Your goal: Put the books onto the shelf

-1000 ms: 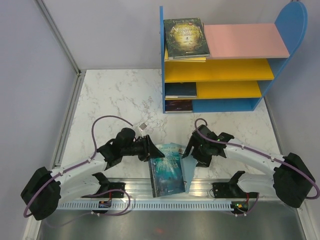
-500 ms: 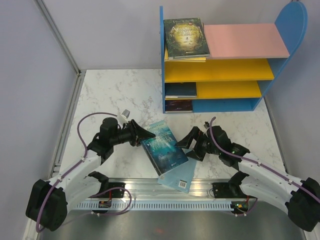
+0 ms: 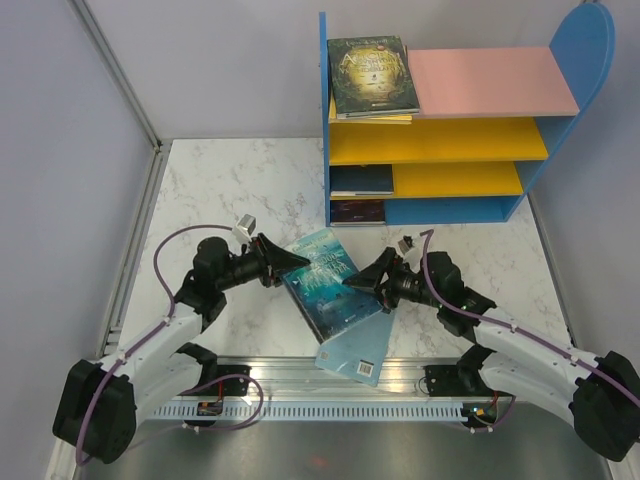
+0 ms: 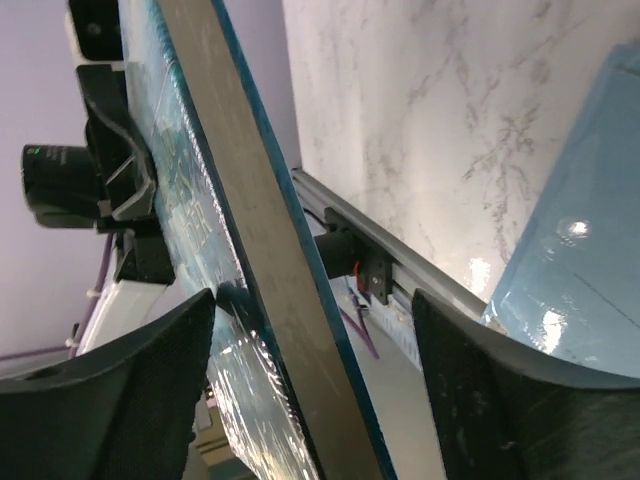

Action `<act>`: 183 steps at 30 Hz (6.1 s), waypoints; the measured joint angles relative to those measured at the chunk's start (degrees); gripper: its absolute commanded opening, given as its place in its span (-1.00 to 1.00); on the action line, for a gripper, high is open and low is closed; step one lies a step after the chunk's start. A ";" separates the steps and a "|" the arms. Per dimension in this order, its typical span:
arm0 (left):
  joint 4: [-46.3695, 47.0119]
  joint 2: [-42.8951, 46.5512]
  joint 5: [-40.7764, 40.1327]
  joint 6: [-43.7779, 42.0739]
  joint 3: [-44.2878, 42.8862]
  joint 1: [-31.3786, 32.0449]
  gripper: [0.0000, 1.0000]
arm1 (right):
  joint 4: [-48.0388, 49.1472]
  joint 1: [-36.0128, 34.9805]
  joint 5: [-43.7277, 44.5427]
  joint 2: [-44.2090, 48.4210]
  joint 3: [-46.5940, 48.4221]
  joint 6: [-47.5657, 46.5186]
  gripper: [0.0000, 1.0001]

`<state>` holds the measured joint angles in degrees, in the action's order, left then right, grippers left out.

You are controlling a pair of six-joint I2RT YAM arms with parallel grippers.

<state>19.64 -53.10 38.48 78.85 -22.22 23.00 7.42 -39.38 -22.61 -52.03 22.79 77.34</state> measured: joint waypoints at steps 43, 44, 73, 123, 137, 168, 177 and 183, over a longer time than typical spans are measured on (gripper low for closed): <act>-48.48 3.80 -1.92 -23.93 -10.86 -5.31 0.86 | 1.81 12.76 8.33 15.23 -19.43 14.60 -1.00; -49.11 4.20 -1.95 -24.33 -10.86 -5.31 0.86 | 1.73 14.80 8.07 14.60 -18.75 14.40 -1.00; -57.16 5.60 -1.90 -30.47 -12.68 -5.64 0.82 | 21.79 30.60 -2.86 -31.58 6.82 5.77 -1.00; -55.04 0.81 -6.12 -30.82 -14.49 -5.90 0.80 | 29.14 34.40 -17.16 -61.18 23.56 -1.33 -0.45; -55.78 4.42 -6.91 -30.08 -12.96 -5.90 0.80 | 25.88 34.47 -16.55 -65.68 31.63 -0.63 -0.45; -45.99 -11.76 -1.36 -34.01 -4.76 -4.46 0.82 | -21.79 33.97 -3.34 -2.34 -0.52 -27.10 0.51; -32.33 -26.25 3.67 -32.61 -4.04 5.33 0.81 | -32.92 15.13 4.09 21.09 -13.55 -16.04 0.54; -18.25 -35.30 10.03 -26.91 -4.92 14.45 0.80 | -29.83 6.56 7.98 20.28 -14.43 -9.29 0.54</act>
<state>1.39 -88.40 48.51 51.94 -27.14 37.45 -22.41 -32.82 -14.63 -31.75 8.36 68.05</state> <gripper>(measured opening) 0.896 0.767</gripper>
